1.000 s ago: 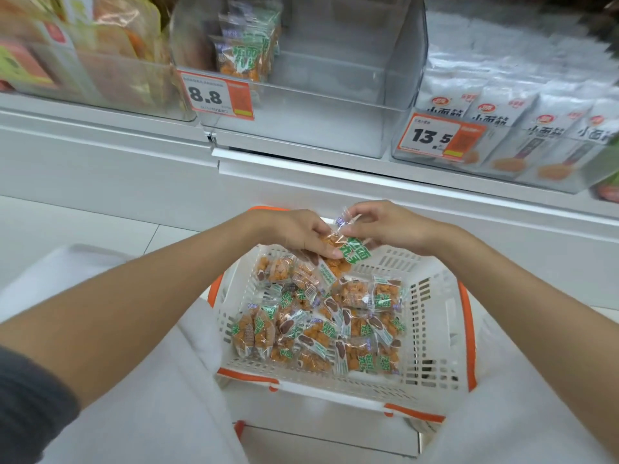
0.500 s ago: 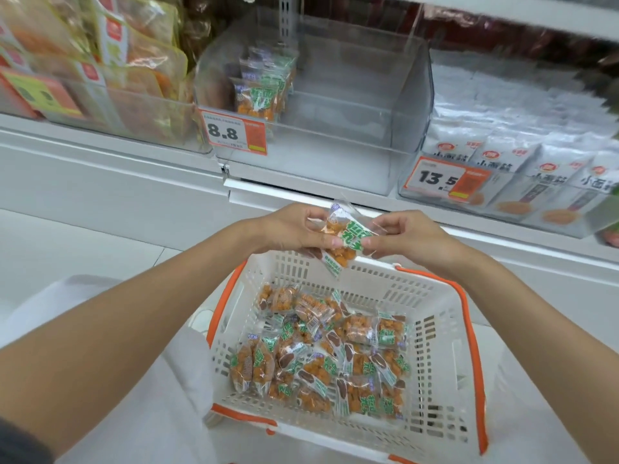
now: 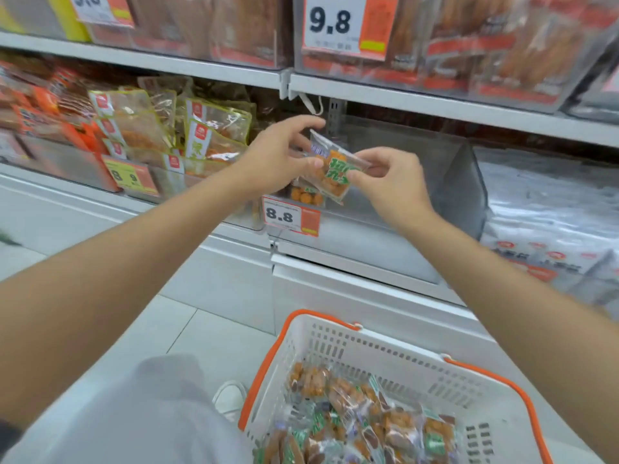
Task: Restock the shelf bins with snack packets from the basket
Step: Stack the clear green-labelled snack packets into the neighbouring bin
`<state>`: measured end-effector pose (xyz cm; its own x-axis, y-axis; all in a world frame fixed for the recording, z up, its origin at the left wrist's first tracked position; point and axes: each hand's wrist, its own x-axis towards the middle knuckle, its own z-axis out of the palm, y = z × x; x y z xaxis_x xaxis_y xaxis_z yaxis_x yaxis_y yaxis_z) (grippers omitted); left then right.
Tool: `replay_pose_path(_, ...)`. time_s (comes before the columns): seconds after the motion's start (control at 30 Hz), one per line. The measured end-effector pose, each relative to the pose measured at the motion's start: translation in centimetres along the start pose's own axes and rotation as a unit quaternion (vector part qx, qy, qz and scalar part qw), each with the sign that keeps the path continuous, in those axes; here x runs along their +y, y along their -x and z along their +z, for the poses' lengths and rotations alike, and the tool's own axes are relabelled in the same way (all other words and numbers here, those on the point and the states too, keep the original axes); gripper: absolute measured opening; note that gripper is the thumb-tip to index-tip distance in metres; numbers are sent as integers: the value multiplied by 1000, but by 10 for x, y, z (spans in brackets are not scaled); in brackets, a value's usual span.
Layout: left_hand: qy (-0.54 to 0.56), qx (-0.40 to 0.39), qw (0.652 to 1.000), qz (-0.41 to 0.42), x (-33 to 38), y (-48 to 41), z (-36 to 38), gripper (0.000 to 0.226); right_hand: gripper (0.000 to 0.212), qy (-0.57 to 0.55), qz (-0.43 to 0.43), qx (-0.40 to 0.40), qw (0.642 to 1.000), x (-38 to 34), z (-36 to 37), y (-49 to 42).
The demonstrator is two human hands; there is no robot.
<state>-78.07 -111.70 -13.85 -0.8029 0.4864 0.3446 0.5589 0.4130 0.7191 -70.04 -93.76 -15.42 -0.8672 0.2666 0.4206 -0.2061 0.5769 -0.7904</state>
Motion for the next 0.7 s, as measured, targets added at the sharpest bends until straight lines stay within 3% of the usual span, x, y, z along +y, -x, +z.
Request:
replay_pose_path(0.13, -169, -54, 984, -23, -36, -19, -5, 36, 17, 94, 32, -37, 994, 17, 36, -23)
replay_pose_path(0.27, -452, -89, 887, 39, -47, -36, 1, 43, 10, 125, 145, -106, 976, 32, 60, -47)
replay_pose_path(0.37, -553, -124, 822, 62, -51, -45, 7, 42, 21, 124, 186, -137, 965, 38, 74, -57)
replay_pose_path(0.43, -589, -138, 793, 73, -54, -47, 9, 43, 14, 140, 190, -149, 960, 38, 79, -57)
replay_pose_path(0.47, -596, -136, 787, 80, -56, -48, 10, 44, 7, 139, 190, -147, 961, 37, 80, -57)
replay_pose_path(0.57, -588, -108, 795, 101, -62, -49, 10, 49, 26, 106, 216, -126, 962, 38, 81, -58)
replay_pose_path(0.7, -569, -89, 811, 101, -66, -48, 10, 44, 24, 33, 264, -104, 958, 47, 82, -58)
